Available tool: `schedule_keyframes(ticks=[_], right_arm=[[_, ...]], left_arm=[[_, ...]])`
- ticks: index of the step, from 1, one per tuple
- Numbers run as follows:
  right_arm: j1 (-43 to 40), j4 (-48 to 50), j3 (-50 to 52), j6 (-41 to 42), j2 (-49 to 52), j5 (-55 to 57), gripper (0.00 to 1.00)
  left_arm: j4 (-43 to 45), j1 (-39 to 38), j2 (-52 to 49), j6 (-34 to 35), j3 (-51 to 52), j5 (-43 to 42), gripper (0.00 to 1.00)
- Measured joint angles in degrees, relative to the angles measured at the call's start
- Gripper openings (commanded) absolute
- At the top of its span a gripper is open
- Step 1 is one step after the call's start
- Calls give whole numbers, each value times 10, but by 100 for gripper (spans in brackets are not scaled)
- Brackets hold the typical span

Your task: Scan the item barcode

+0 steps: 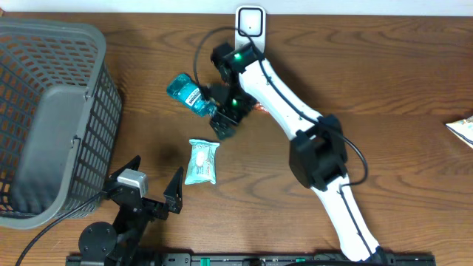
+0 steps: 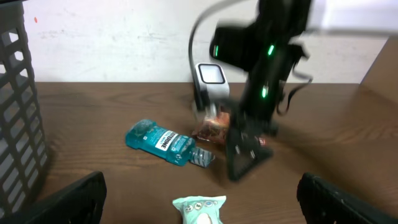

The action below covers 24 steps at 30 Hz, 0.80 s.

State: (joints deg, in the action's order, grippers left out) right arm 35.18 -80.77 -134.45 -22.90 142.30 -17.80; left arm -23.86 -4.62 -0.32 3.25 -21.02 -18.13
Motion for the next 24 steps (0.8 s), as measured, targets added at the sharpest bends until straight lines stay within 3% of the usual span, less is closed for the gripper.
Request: schedule_keyframes(ticks=[6,11,17,22,24], right_arm=[[18,150,-6,14,-47,-32,99],[37,231,-6,22,12,-17,99],[52,282,1,61,78,104,99],[54,294,1,87,79,148,81],[54,293,1,99,79,149,56]], left_arm=[[0,0,0,0,0,0,98],[0,0,0,0,0,0,98],[0,0,0,0,0,0,98],[0,0,0,0,0,0,98],[0,0,0,0,0,0,98]])
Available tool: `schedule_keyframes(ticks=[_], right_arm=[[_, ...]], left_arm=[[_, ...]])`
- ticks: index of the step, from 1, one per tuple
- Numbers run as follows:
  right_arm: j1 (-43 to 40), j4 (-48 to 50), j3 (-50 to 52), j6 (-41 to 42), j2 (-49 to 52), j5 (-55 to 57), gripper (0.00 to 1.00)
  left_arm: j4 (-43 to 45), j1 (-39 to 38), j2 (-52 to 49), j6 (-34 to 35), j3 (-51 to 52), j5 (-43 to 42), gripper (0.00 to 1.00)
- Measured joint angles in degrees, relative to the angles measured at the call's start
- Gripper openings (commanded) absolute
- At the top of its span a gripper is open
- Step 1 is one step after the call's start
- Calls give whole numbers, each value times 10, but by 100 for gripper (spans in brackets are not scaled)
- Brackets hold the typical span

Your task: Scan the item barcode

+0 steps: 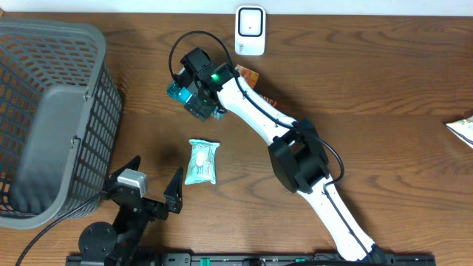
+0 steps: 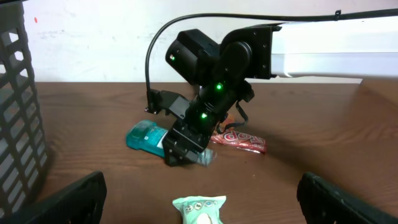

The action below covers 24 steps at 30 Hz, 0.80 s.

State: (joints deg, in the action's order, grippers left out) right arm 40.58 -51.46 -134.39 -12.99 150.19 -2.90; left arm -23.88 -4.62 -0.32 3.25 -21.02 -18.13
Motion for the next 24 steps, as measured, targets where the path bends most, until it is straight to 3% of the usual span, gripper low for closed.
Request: schedule_keyframes(ticks=[3,9,13,22,24], right_arm=[[0,-4,-2,9,1,-3,48],[0,-43,-10,12,-1,-4,44],[-4,-147,-10,19,-17,-7,40],[-39,-385,-7,26,-89,-7,41],[-47,-427,-7,24,-104,-5,35]], left_arm=[[0,0,0,0,0,0,98],[0,0,0,0,0,0,98],[0,0,0,0,0,0,98],[0,0,0,0,0,0,98],[0,0,0,0,0,0,98]])
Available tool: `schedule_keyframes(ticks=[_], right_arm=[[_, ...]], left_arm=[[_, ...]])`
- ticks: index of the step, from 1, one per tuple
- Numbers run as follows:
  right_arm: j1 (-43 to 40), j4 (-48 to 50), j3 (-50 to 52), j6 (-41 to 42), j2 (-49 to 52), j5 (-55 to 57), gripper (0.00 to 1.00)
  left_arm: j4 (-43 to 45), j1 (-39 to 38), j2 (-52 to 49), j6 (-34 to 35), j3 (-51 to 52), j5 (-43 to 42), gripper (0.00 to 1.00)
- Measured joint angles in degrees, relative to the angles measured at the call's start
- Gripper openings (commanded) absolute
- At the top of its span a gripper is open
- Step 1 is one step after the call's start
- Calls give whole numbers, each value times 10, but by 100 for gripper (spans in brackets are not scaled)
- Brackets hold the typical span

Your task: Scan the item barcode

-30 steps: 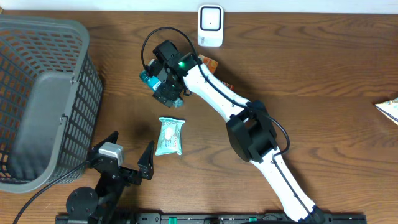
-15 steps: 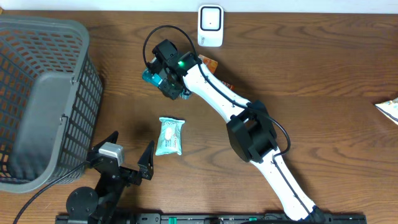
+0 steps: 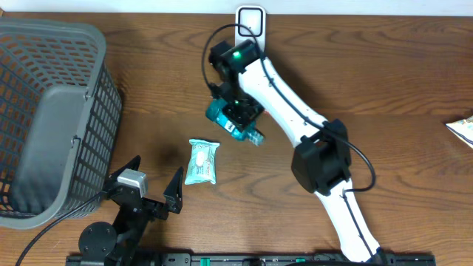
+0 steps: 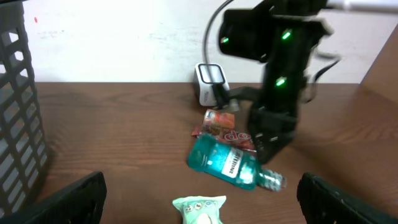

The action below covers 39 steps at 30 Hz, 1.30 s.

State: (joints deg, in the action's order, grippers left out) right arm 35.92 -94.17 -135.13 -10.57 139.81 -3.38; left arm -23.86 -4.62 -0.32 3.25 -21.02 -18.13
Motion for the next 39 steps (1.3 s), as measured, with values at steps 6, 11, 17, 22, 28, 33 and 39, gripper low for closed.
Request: schedule_keyframes(ticks=[6,11,17,22,28,33,39], right_arm=[[-5,-19,2,-9,-6,7,48],[-3,6,2,8,-6,8,87],[17,148,37,1,-6,12,80],[44,197,107,0,-6,41,81],[75,328,218,21,-24,168,66],[82,387,278,39,-53,252,41],[81,383,292,48,-54,326,34]], left_arm=[[0,0,0,0,0,0,98],[0,0,0,0,0,0,98],[0,0,0,0,0,0,98],[0,0,0,0,0,0,98],[0,0,0,0,0,0,98],[0,0,0,0,0,0,98],[0,0,0,0,0,0,98]])
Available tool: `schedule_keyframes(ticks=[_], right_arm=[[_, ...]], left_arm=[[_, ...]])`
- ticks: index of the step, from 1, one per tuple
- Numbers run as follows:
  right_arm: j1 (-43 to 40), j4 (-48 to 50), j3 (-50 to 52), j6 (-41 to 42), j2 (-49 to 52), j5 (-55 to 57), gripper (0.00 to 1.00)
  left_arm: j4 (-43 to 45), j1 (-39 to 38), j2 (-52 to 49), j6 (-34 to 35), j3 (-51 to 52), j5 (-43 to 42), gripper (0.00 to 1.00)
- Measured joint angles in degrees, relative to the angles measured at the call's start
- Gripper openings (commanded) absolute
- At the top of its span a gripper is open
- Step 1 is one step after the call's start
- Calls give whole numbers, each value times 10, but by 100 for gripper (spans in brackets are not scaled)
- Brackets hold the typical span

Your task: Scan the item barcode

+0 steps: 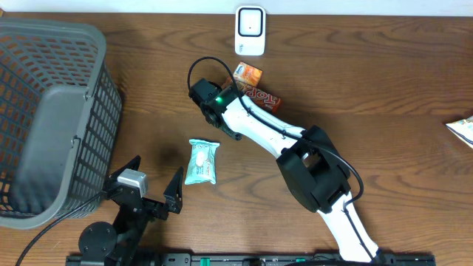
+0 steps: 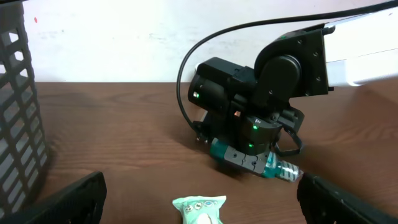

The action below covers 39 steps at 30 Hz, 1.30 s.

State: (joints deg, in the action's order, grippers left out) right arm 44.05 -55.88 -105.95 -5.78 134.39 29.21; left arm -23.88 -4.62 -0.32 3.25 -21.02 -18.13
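A teal mouthwash bottle (image 2: pixel 277 167) lies on the wooden table, mostly covered by my right gripper (image 2: pixel 244 157), which is shut across its body; only the neck and cap stick out. From overhead the right gripper (image 1: pixel 224 122) hides the bottle. The white barcode scanner (image 1: pixel 250 31) stands at the table's back edge, well behind them. My left gripper (image 1: pixel 155 186) rests open at the front edge, with nothing between its fingers (image 2: pixel 78 198).
A grey mesh basket (image 1: pixel 52 111) fills the left side. A green-white wipes packet (image 1: pixel 201 161) lies just before the left gripper. An orange-red candy bar (image 1: pixel 256 85) lies between the scanner and the right gripper. A paper corner (image 1: pixel 462 129) shows at the right edge.
My right gripper and the bottle have moved left and toward the front, away from the scanner. The candy bar is now uncovered. The left gripper has not moved.
The bottle first lay left of my right gripper, which stood by the candy bar. Then the gripper was on the bottle there. Then the bottle was right of that spot, below the scanner. Now it lies under the gripper above the wipes packet.
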Motion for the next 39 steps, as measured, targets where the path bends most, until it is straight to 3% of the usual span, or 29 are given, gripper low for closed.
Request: schedule_keyframes(ticks=[5,11,23,32,34,37,39], right_arm=[[-4,-39,-19,4,-1,-13,27],[-38,-141,-75,-12,-9,-168,29],[-122,-141,-87,-59,-14,-359,31],[-158,-126,-77,-75,-3,-391,33],[-158,-113,-72,-77,-3,-394,28],[-156,-98,-59,-80,-3,-409,8],[-154,-98,-58,-80,-4,-413,1]], left_arm=[[0,0,0,0,0,0,98],[0,0,0,0,0,0,98],[0,0,0,0,0,0,98],[0,0,0,0,0,0,98],[0,0,0,0,0,0,98],[0,0,0,0,0,0,98],[0,0,0,0,0,0,98]])
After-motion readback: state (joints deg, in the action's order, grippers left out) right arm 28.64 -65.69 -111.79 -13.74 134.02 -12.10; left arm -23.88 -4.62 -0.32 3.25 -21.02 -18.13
